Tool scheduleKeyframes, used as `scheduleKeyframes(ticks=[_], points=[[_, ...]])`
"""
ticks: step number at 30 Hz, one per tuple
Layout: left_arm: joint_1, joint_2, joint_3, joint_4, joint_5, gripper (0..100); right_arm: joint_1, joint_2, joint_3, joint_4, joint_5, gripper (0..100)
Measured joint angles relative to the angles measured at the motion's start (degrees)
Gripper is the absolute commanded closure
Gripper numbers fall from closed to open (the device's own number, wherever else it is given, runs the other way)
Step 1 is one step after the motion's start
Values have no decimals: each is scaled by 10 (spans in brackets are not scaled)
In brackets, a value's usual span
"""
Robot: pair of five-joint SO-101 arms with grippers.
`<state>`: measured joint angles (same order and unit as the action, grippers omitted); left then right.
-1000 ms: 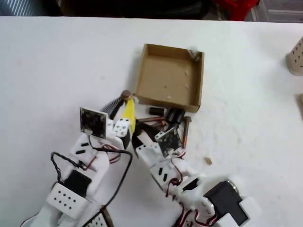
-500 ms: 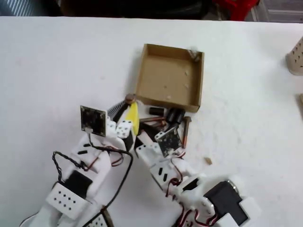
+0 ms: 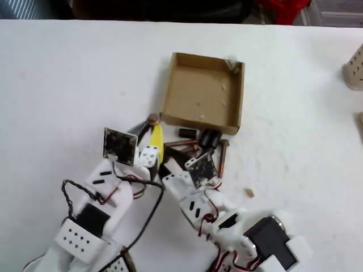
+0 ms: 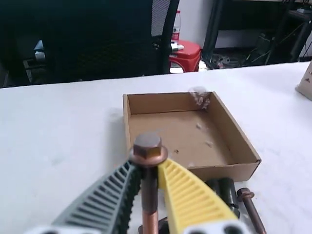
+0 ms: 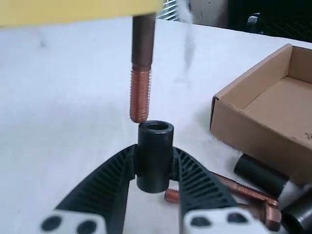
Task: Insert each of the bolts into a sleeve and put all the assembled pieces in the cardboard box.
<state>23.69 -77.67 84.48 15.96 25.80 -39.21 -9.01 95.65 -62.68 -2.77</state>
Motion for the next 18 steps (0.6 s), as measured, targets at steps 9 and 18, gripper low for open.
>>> scheduleKeyframes(ticks=[9, 18], points=[[20, 0, -32, 45, 0, 977, 3, -1, 0, -1, 0, 982], [19, 40, -65, 20, 0, 977, 2, -1, 0, -1, 0, 982]])
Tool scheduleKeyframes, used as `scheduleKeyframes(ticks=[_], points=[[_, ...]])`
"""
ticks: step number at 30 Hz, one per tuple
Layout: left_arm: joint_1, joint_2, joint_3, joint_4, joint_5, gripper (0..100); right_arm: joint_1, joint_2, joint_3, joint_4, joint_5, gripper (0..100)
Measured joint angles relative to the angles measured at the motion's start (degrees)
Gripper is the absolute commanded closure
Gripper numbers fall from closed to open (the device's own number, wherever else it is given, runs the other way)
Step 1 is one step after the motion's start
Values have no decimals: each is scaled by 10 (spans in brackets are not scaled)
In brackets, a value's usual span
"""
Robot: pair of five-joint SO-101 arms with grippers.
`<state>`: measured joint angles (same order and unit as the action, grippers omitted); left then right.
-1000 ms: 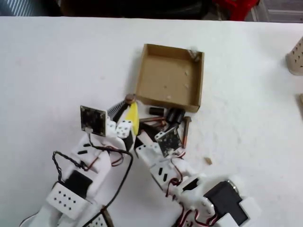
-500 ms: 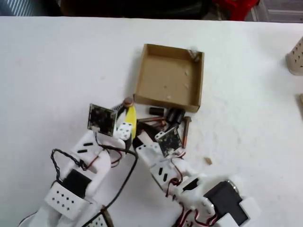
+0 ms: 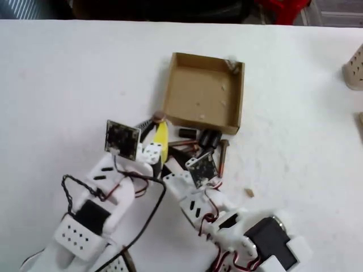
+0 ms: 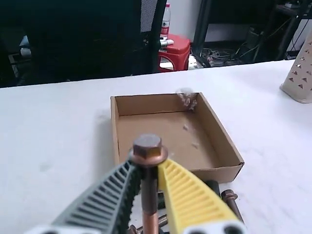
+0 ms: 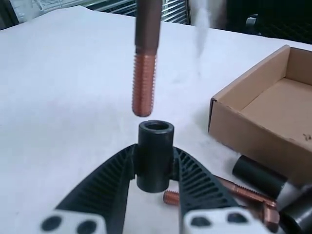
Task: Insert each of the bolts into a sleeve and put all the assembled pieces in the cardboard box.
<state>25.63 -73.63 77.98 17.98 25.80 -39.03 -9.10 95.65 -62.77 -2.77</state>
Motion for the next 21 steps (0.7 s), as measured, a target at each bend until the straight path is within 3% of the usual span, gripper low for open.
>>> scheduleKeyframes(ticks=[7, 21], points=[[0, 141, -46, -25, 11, 977, 0, 0, 0, 0, 0, 982], [-1, 113, -55, 47, 72, 977, 1, 0, 0, 0, 0, 982]])
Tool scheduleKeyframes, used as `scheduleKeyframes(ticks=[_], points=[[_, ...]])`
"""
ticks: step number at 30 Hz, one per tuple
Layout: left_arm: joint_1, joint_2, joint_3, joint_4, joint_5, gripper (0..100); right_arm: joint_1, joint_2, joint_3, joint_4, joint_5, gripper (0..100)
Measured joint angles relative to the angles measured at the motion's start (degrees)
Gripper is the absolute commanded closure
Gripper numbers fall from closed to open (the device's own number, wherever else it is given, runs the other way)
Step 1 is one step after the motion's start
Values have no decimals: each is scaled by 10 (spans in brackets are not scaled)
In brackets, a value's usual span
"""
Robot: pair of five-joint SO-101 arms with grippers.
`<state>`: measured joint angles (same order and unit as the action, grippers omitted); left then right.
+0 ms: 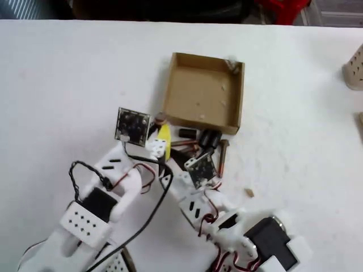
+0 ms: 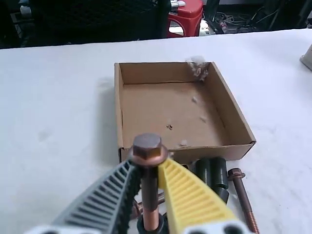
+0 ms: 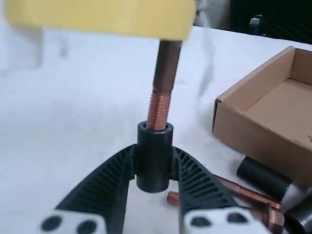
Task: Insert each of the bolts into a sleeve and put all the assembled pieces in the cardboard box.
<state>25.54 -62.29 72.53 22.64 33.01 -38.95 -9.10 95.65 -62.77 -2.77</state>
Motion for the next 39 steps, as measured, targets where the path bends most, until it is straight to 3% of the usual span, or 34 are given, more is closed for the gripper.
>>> scheduleKeyframes(ticks=[12, 21, 33, 39], points=[[-10, 0, 0, 84, 1, 977, 17, -1, 0, -35, 0, 982], [-10, 0, 0, 91, -1, 977, 19, -1, 0, -35, 1, 982], [-11, -1, 27, 91, -97, 975, 21, -1, 0, -35, -1, 982], [-11, -1, 30, 91, -100, 797, 22, -1, 0, -35, 0, 982]])
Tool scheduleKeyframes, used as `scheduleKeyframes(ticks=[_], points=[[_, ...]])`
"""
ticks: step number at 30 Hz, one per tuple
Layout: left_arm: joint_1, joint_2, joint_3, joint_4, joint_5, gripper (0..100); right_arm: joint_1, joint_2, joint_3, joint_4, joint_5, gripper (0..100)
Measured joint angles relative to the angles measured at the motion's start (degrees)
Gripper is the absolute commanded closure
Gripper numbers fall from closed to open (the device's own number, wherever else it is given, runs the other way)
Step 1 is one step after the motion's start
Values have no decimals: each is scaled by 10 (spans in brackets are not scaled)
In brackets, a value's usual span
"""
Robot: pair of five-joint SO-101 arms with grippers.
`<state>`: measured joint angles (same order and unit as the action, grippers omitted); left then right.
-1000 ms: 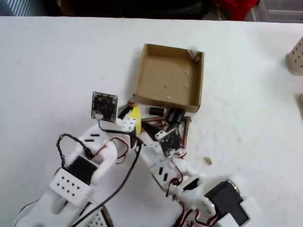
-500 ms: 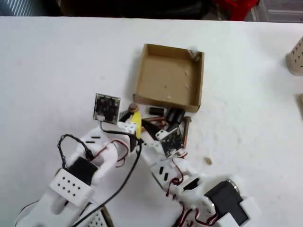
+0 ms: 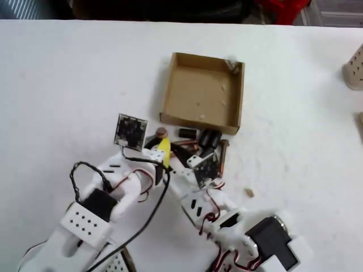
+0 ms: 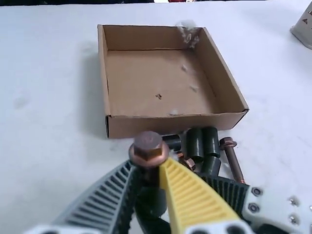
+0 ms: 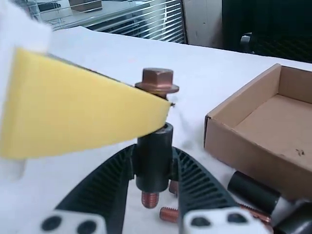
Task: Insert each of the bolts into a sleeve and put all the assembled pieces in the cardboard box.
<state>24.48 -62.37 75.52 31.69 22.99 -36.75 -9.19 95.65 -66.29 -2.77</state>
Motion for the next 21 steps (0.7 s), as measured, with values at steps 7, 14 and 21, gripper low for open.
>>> scheduleKeyframes(ticks=[7, 14, 21], points=[[-3, -15, 28, 0, 0, 749, 15, 1, 0, 0, 1, 982], [-2, -16, 29, 1, 0, 749, 16, 1, 0, 0, 1, 982], [-2, -16, 8, 20, 0, 749, 16, 1, 0, 0, 1, 982]])
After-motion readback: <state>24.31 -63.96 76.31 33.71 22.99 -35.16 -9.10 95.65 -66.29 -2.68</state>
